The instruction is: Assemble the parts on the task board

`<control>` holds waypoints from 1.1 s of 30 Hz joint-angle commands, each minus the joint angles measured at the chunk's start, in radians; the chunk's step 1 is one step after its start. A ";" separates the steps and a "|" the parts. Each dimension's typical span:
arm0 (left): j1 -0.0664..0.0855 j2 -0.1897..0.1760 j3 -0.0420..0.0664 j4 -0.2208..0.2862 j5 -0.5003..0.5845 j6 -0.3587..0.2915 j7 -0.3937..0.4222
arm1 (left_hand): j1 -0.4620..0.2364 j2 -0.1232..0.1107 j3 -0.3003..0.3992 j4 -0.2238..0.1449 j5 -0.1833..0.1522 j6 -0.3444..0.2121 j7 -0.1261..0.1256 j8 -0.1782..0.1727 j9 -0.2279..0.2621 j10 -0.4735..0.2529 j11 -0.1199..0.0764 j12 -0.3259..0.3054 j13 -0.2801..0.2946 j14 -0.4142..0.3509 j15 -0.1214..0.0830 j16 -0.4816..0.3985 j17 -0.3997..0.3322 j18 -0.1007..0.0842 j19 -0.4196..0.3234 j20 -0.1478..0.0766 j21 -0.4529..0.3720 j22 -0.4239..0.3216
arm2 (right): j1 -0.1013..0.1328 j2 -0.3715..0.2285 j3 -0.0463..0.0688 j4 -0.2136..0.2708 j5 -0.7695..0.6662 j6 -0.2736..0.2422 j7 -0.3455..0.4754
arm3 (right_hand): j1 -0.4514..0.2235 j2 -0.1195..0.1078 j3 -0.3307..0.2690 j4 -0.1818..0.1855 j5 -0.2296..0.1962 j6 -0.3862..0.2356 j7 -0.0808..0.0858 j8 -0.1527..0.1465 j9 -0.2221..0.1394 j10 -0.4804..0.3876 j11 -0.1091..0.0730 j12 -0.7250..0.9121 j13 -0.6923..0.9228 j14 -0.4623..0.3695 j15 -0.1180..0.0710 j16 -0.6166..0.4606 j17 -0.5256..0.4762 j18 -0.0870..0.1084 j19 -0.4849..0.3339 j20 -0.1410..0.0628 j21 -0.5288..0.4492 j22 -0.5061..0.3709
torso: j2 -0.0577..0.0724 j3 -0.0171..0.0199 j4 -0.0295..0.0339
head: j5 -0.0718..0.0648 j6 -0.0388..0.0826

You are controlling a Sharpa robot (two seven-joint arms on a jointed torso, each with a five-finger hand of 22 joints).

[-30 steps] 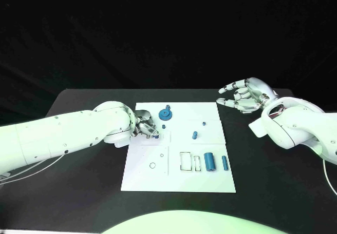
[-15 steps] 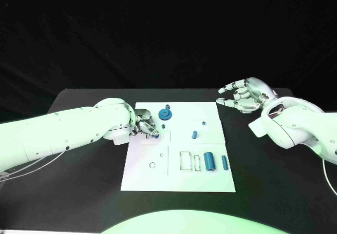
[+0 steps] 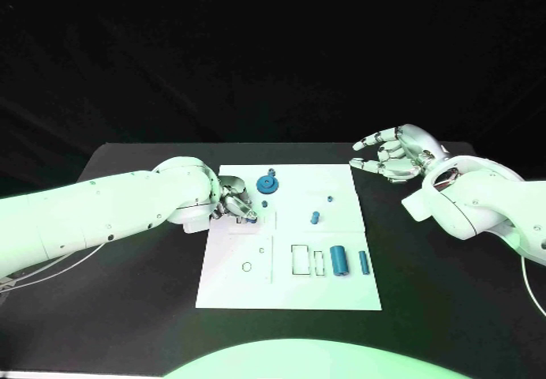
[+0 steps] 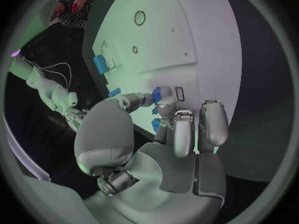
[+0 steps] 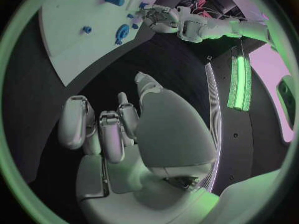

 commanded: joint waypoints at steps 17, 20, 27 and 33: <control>0.001 0.027 -0.003 -0.021 0.004 0.057 -0.007 | -0.012 0.021 0.197 -0.222 0.003 0.019 -0.004 0.005 -0.006 0.028 -0.001 0.023 0.027 0.102 -0.006 0.006 0.263 -0.007 0.003 0.002 0.001 -0.003 | -0.001 0.000 0.000 0.000 -0.001 0.010 0.005 | -0.003 0.010 0.007 -0.002 0.006 0.008 0.002 -0.001 0.000 0.002 -0.005 0.001 0.022 0.092 0.000 -0.006 0.202 0.009 -0.005 0.000 -0.004 0.046 | -0.001 0.0007 -0.0006 | 0.001 -0.004; 0.003 0.033 -0.003 -0.027 0.009 0.084 -0.010 | -0.015 0.027 0.189 -0.220 0.003 0.022 -0.006 0.005 -0.007 0.034 -0.002 0.029 0.035 0.102 -0.007 0.006 0.263 -0.007 0.003 0.001 0.001 -0.002 | -0.001 0.000 0.000 0.000 -0.001 0.010 0.005 | -0.003 0.010 0.007 -0.002 0.006 0.008 0.002 -0.001 0.000 0.002 -0.005 0.001 0.022 0.092 0.000 -0.006 0.202 0.009 -0.005 0.000 -0.004 0.046 | 0.000 0.0011 -0.0007 | 0.001 -0.005; 0.005 0.041 -0.003 -0.036 0.012 0.115 -0.013 | -0.023 0.040 0.171 -0.217 0.001 0.029 -0.009 0.007 -0.010 0.042 -0.004 0.035 0.043 0.102 -0.008 0.006 0.263 -0.007 0.002 0.001 -0.002 -0.004 | -0.001 -0.001 0.000 0.001 -0.001 0.011 0.004 | -0.008 0.009 0.010 -0.002 0.009 0.010 0.001 -0.002 0.000 0.001 -0.005 0.000 0.021 0.091 -0.001 -0.007 0.199 0.010 -0.006 -0.001 -0.009 0.044 | 0.000 0.0001 -0.0003 | -0.001 -0.006; 0.006 0.044 -0.003 -0.041 0.010 0.111 -0.014 | -0.031 0.054 0.151 -0.212 -0.001 0.037 -0.013 0.009 -0.013 0.054 -0.007 0.045 0.056 0.102 -0.009 0.006 0.263 -0.008 0.005 0.000 -0.002 0.000 | -0.001 -0.001 0.000 0.000 -0.001 0.011 0.005 | -0.008 0.009 0.010 -0.002 0.009 0.010 0.001 -0.002 0.000 0.001 -0.005 0.000 0.021 0.091 -0.001 -0.007 0.199 0.010 -0.006 -0.001 -0.009 0.044 | 0.000 -0.0001 0.0013 | -0.001 -0.007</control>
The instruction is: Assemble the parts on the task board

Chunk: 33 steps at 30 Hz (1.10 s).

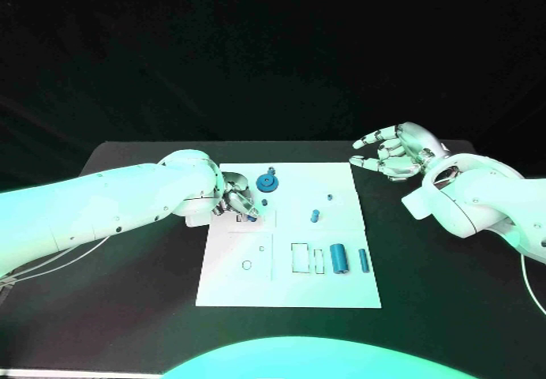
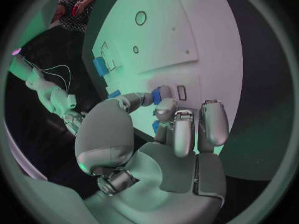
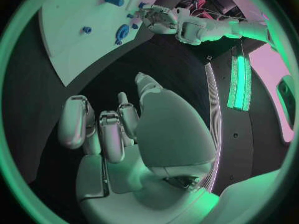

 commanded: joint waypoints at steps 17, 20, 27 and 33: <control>-0.006 0.008 -0.006 -0.004 0.001 0.021 -0.003 | -0.031 0.084 0.113 -0.144 -0.032 0.044 -0.021 0.008 -0.015 0.035 -0.008 0.021 0.026 0.106 -0.009 0.007 0.263 -0.013 0.022 -0.004 0.000 0.021 | -0.004 0.000 0.000 -0.003 -0.001 0.013 0.005 | -0.003 0.003 0.007 0.002 0.004 0.007 -0.003 -0.002 -0.001 0.000 -0.006 -0.001 0.019 0.090 -0.001 -0.004 0.197 0.010 -0.006 -0.002 -0.004 0.045 | 0.000 -0.0010 0.0007 | 0.001 -0.003; -0.006 0.008 -0.006 -0.004 0.000 0.025 -0.003 | -0.034 0.083 0.103 -0.145 -0.034 0.048 -0.023 0.009 -0.016 0.038 -0.009 0.022 0.027 0.106 -0.009 0.007 0.263 -0.014 0.023 -0.004 0.000 0.023 | -0.004 0.000 0.000 -0.003 -0.001 0.014 0.005 | -0.003 0.003 0.007 0.002 0.004 0.007 -0.003 -0.002 -0.001 0.000 -0.006 -0.001 0.019 0.090 -0.001 -0.004 0.197 0.010 -0.006 -0.002 -0.004 0.045 | 0.000 -0.0009 0.0005 | 0.000 -0.004; -0.006 0.008 -0.006 -0.003 0.000 0.028 -0.002 | -0.038 0.088 0.084 -0.139 -0.036 0.055 -0.025 0.010 -0.018 0.040 -0.010 0.018 0.023 0.106 -0.010 0.007 0.263 -0.014 0.025 -0.005 0.000 0.025 | -0.004 0.000 0.000 -0.003 -0.001 0.014 0.005 | -0.003 0.003 0.007 0.002 0.004 0.007 -0.003 -0.002 -0.001 0.000 -0.006 -0.001 0.019 0.090 -0.001 -0.004 0.197 0.010 -0.006 -0.002 -0.004 0.045 | 0.001 -0.0010 0.0006 | 0.000 -0.003; -0.006 0.007 -0.006 -0.003 -0.002 0.020 -0.002 | -0.048 0.092 0.028 -0.114 -0.044 0.062 -0.027 0.008 -0.024 0.043 -0.012 0.013 0.019 0.106 -0.011 0.007 0.263 -0.014 0.027 -0.006 -0.003 0.024 | -0.005 0.000 0.000 -0.003 -0.001 0.013 0.005 | -0.003 0.002 0.009 0.001 0.005 0.007 -0.003 -0.002 -0.001 0.001 -0.006 -0.001 0.020 0.090 -0.002 -0.005 0.197 0.010 -0.007 -0.002 -0.006 0.044 | 0.000 -0.0008 0.0009 | -0.001 -0.004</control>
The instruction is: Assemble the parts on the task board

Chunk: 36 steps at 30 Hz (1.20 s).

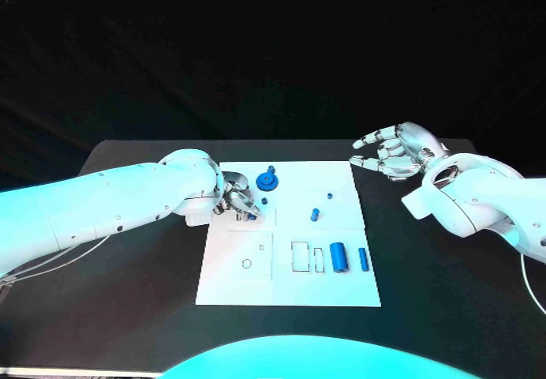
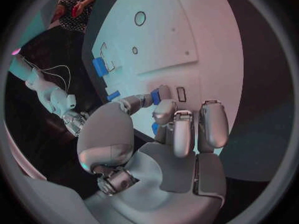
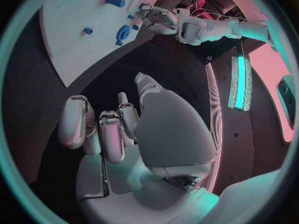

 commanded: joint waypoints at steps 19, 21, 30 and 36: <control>-0.005 -0.004 -0.003 0.005 -0.016 -0.020 0.001 | 0.056 -0.035 -0.328 0.192 -0.229 0.045 -0.031 -0.018 -0.031 0.006 -0.002 -0.008 0.005 0.102 -0.011 0.007 0.263 -0.014 0.011 -0.005 -0.015 -0.005 | -0.002 0.000 0.000 -0.002 0.002 0.006 0.008 | -0.004 0.002 0.007 -0.001 0.006 0.007 -0.003 -0.003 -0.001 0.000 -0.006 -0.002 0.019 0.090 -0.002 -0.005 0.196 0.010 -0.008 -0.002 -0.008 0.043 | 0.000 0.0002 -0.0007 | -0.002 0.007; -0.005 -0.005 -0.003 0.007 -0.018 -0.024 0.001 | 0.055 -0.034 -0.330 0.193 -0.231 0.045 -0.031 -0.018 -0.031 0.006 -0.002 -0.008 0.005 0.102 -0.011 0.007 0.263 -0.014 0.011 -0.005 -0.015 -0.004 | -0.002 -0.001 0.000 -0.002 0.002 0.006 0.008 | -0.004 0.002 0.007 -0.001 0.006 0.007 -0.003 -0.003 -0.001 0.000 -0.006 -0.002 0.019 0.090 -0.002 -0.005 0.196 0.010 -0.008 -0.002 -0.008 0.043 | -0.001 0.0001 -0.0008 | -0.001 0.007; -0.005 -0.025 0.017 0.032 -0.023 -0.040 -0.002 | 0.050 -0.045 -0.350 0.193 -0.242 0.037 -0.029 -0.018 -0.031 -0.001 -0.001 -0.015 -0.004 0.102 -0.012 0.007 0.263 -0.012 0.007 -0.006 -0.020 -0.013 | -0.005 -0.002 0.000 -0.002 0.003 0.004 0.009 | -0.005 0.002 0.007 0.000 0.007 0.007 -0.003 -0.003 -0.001 -0.001 -0.006 -0.003 0.018 0.090 -0.002 -0.006 0.195 0.011 -0.008 -0.002 -0.009 0.043 | -0.001 0.0000 -0.0005 | -0.003 0.013; 0.008 -0.044 0.038 0.055 -0.023 -0.040 -0.003 | 0.038 -0.051 -0.372 0.195 -0.254 0.026 -0.028 -0.012 -0.028 -0.007 -0.001 -0.017 -0.009 0.102 -0.013 0.007 0.263 -0.011 0.006 -0.006 -0.021 -0.014 | -0.007 -0.002 0.000 -0.005 0.004 0.004 0.010 | -0.005 0.002 0.007 0.000 0.007 0.007 -0.003 -0.003 -0.001 -0.001 -0.006 -0.003 0.018 0.090 -0.002 -0.006 0.195 0.011 -0.008 -0.002 -0.009 0.043 | -0.001 0.0000 -0.0004 | -0.003 0.017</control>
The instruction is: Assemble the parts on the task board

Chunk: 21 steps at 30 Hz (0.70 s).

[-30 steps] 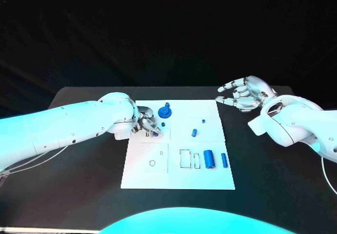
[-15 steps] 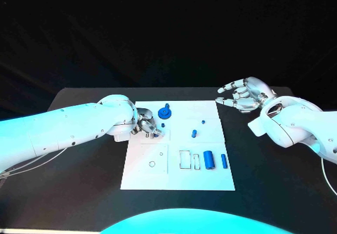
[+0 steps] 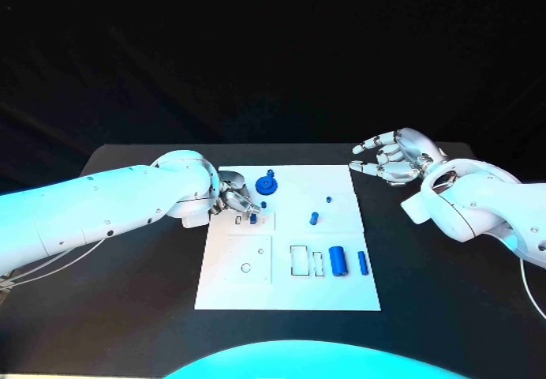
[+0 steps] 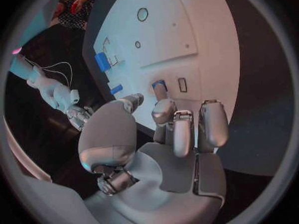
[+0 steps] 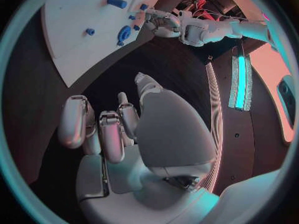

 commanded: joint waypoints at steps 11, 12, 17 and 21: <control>0.061 -0.026 0.032 0.020 0.009 0.036 -0.005 | 0.047 -0.002 -0.021 -0.002 -0.008 -0.072 0.019 -0.011 -0.001 -0.090 0.017 -0.093 -0.111 0.089 0.001 -0.024 0.217 0.005 -0.052 0.004 -0.052 -0.084 | -0.004 0.001 0.000 -0.006 0.004 0.004 0.009 | -0.007 0.002 0.007 0.000 0.007 0.006 -0.003 -0.004 -0.001 -0.001 -0.006 -0.002 0.018 0.090 -0.002 -0.006 0.195 0.011 -0.008 -0.002 -0.003 0.042 | 0.001 0.0009 0.0003 | 0.005 0.013; 0.070 -0.025 0.033 0.009 0.015 0.041 -0.005 | 0.070 -0.001 -0.020 -0.002 -0.005 -0.096 0.031 -0.025 -0.008 -0.119 0.027 -0.121 -0.145 0.079 0.009 -0.042 0.191 0.010 -0.072 0.011 -0.071 -0.114 | -0.004 0.001 0.000 -0.007 0.004 0.004 0.009 | -0.007 0.002 0.007 0.000 0.007 0.006 -0.003 -0.004 -0.001 -0.001 -0.006 -0.002 0.018 0.090 -0.002 -0.006 0.195 0.011 -0.008 -0.002 -0.003 0.042 | 0.001 0.0009 0.0006 | 0.005 0.013; 0.097 -0.015 0.036 -0.053 0.033 0.035 -0.001 | 0.120 0.005 -0.026 -0.001 0.001 -0.164 0.072 -0.103 -0.051 -0.194 0.063 -0.190 -0.233 0.057 0.040 -0.078 0.140 0.025 -0.123 0.040 -0.123 -0.193 | -0.004 0.002 0.000 -0.008 0.004 0.004 0.009 | -0.008 0.002 0.008 0.000 0.007 0.006 -0.003 -0.004 -0.002 -0.002 -0.006 -0.004 0.017 0.089 -0.002 -0.007 0.193 0.011 -0.009 -0.002 -0.004 0.042 | 0.001 0.0011 0.0004 | 0.006 0.018; 0.108 0.002 0.037 -0.115 0.027 0.031 0.004 | 0.132 0.007 -0.030 -0.001 0.002 -0.174 0.083 -0.129 -0.066 -0.209 0.073 -0.199 -0.248 0.052 0.049 -0.085 0.130 0.028 -0.131 0.050 -0.133 -0.206 | -0.004 0.001 0.000 -0.008 0.005 0.004 0.009 | -0.008 0.002 0.008 0.000 0.007 0.006 -0.003 -0.004 -0.002 -0.002 -0.006 -0.004 0.017 0.089 -0.002 -0.007 0.193 0.011 -0.009 -0.002 -0.004 0.042 | 0.003 0.0001 0.0000 | 0.008 0.024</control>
